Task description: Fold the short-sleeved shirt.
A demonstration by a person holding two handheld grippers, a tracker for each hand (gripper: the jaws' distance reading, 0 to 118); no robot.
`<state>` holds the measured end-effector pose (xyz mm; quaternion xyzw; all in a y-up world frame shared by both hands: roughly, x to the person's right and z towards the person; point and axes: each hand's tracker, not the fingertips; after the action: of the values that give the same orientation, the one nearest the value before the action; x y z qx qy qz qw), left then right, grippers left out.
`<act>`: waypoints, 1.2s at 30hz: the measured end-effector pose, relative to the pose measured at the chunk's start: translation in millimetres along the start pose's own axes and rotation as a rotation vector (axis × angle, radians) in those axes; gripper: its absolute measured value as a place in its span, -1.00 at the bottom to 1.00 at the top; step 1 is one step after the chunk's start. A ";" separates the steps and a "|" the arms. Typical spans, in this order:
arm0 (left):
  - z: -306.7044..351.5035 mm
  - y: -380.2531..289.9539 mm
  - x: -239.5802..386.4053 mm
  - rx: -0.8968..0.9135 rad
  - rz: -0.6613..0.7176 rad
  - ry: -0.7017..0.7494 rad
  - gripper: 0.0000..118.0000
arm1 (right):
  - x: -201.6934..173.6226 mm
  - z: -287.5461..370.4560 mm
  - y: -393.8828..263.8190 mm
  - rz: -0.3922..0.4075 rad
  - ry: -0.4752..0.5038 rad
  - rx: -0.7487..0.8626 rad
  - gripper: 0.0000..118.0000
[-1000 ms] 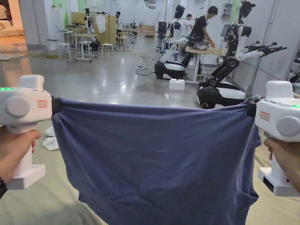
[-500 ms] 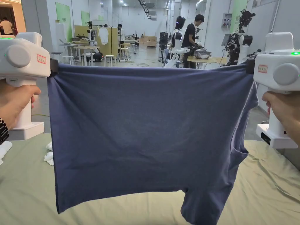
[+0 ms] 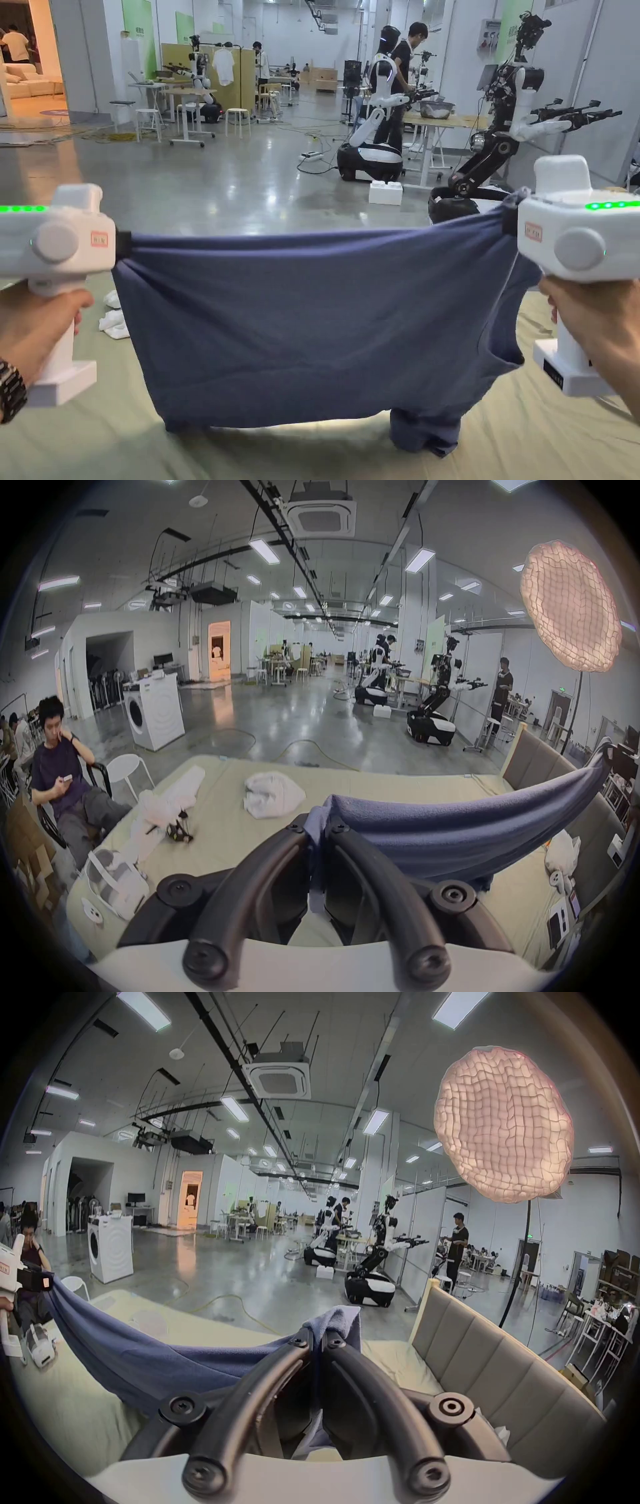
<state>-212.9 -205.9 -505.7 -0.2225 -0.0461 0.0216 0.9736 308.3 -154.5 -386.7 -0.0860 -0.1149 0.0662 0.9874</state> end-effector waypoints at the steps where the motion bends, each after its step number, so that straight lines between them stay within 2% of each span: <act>1: 1.9 -14.3 -1.6 -0.005 0.004 -0.004 -0.87 | -2.0 5.6 -10.1 0.012 -0.004 -0.012 -0.95; 12: 73.6 -123.2 -13.0 0.009 0.083 -0.053 -0.87 | 3.4 81.5 -101.5 0.021 -0.024 -0.112 -0.95; 20: 139.6 -189.0 -16.4 -0.001 0.033 -0.067 -0.87 | 7.5 156.0 -145.3 -0.003 -0.039 -0.185 -0.95; 26: 151.2 -265.9 -22.9 -0.192 -0.026 -0.064 -0.87 | 2.5 189.1 -215.0 0.042 -0.025 -0.376 -0.95; 31: 148.3 -323.1 -22.1 -0.395 -0.029 -0.081 -0.87 | 1.9 203.7 -288.6 0.006 0.007 -0.597 -0.95; 36: 133.1 -359.6 -20.9 -0.558 -0.068 -0.032 -0.87 | 0.3 206.0 -351.2 0.040 0.033 -0.802 -0.95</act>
<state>-239.2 -473.5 -231.5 -0.4797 -0.0729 -0.0211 0.8741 298.5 -465.5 -124.1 -0.4679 -0.1141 0.0337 0.8757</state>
